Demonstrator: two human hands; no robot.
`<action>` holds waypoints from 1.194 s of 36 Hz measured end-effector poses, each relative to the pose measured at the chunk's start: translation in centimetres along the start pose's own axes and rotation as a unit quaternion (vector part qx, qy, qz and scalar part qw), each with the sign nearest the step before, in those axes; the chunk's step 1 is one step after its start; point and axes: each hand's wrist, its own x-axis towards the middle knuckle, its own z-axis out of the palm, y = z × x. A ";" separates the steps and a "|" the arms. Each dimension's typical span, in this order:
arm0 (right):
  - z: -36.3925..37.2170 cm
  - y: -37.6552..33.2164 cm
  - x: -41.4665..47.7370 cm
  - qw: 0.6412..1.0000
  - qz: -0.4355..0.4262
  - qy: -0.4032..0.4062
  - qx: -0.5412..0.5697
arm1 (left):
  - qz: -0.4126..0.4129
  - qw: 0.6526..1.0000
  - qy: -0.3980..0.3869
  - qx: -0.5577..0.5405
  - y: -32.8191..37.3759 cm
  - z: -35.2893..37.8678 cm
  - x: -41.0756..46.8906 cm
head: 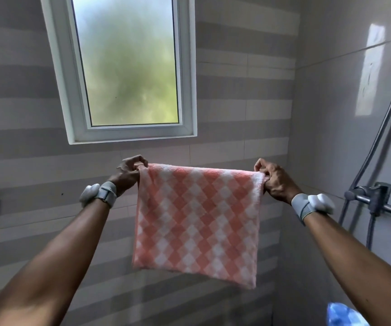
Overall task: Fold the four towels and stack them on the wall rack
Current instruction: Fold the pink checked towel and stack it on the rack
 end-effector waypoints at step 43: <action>0.5 0.7 -0.2 0.986 0.063 0.014 0.152 | -0.056 0.992 0.113 0.029 -1.7 -0.4 -0.9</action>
